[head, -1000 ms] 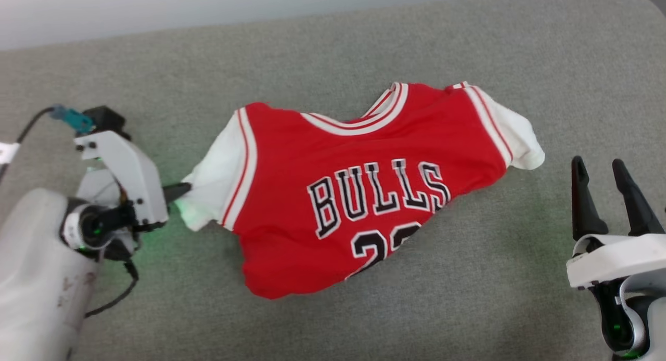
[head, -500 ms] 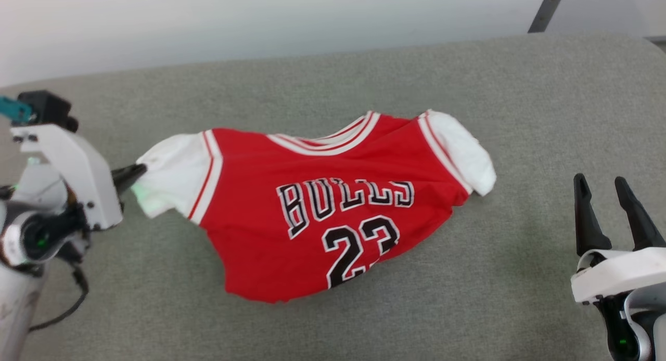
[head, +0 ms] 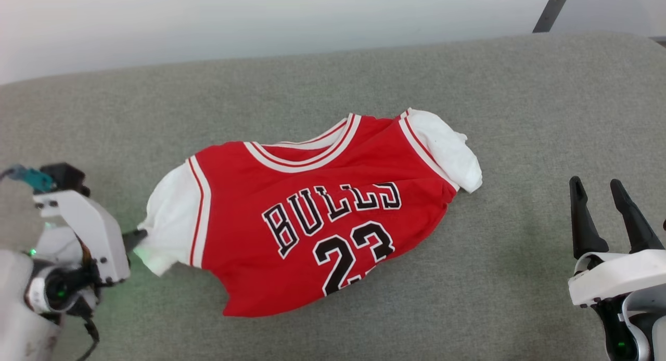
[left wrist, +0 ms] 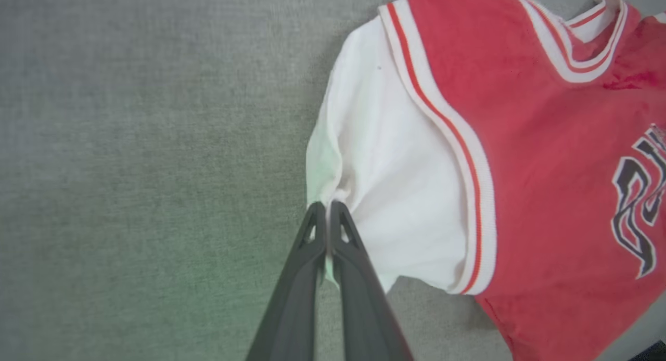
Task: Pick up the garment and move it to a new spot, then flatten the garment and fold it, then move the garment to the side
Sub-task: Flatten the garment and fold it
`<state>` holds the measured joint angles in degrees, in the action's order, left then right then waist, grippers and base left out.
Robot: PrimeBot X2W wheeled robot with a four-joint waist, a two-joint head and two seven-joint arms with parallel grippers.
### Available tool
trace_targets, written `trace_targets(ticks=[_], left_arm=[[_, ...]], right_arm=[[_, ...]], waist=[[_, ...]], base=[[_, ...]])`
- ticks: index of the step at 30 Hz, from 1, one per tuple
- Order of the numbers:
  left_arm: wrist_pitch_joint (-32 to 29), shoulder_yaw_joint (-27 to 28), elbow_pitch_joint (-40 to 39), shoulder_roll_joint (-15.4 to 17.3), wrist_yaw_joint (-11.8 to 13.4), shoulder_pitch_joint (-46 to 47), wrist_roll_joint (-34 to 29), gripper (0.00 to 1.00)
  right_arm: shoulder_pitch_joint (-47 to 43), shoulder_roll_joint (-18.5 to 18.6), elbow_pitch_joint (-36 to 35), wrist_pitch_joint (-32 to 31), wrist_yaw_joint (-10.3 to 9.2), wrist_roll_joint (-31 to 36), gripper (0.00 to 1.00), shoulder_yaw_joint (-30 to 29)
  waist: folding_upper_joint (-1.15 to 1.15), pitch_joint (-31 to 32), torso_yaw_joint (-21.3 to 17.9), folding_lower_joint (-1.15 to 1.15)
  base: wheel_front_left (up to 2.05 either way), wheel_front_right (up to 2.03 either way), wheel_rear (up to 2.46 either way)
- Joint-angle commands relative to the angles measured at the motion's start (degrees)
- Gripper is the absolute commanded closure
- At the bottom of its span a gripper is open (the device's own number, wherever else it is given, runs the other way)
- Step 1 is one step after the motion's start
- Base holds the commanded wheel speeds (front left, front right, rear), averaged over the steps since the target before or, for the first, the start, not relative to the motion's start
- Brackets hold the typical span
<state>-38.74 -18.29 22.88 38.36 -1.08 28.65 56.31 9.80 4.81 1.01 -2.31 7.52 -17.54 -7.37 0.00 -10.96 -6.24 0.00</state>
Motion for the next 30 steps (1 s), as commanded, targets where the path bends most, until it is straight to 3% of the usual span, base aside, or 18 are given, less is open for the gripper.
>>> trace_targets(ticks=[1,2,3,10,19,30], left_arm=[[0.6,-0.2,1.8,-0.6,-0.5,0.2,-0.4,0.62],[0.9,-0.4,3.0,-1.1,-0.6,0.5,-0.2,0.35],[1.0,-0.5,4.0,-1.3,-0.8,0.9,-0.3,0.0],[1.2,-0.2,7.5,-1.2,-1.4,3.7,-0.3,0.0],[4.1,-1.0,3.8,0.1,-2.3,5.3,-2.8,0.0],[6.2,-2.0,4.6,-1.2,-3.5,4.1,-2.9,0.0]], right_arm=[[0.4,-0.1,-0.3,-0.1,-0.06,-0.4,0.0,0.0],[0.5,-0.1,-0.3,-0.2,-0.06,-0.5,0.0,-0.1],[0.6,0.0,-0.3,-0.1,-0.06,-0.5,0.0,-0.1],[0.5,-0.1,-0.4,-0.3,-0.06,-0.6,0.0,-0.5],[0.9,-0.1,-0.9,-0.4,-0.06,-0.5,0.0,-0.3],[1.1,-0.1,-2.9,-1.6,-0.06,-0.8,0.0,0.7]], waist=[[0.0,-0.5,-0.3,0.0],[0.0,-0.6,-0.3,0.0],[0.0,-0.7,-0.4,0.0],[0.0,-0.6,0.0,0.0],[0.0,0.8,1.5,0.0],[0.0,1.5,1.3,0.0]], base=[[0.0,0.0,0.0],[0.0,0.0,0.0],[0.0,0.0,0.0],[0.0,0.0,0.0],[0.0,0.0,0.0],[0.0,0.0,0.0]])
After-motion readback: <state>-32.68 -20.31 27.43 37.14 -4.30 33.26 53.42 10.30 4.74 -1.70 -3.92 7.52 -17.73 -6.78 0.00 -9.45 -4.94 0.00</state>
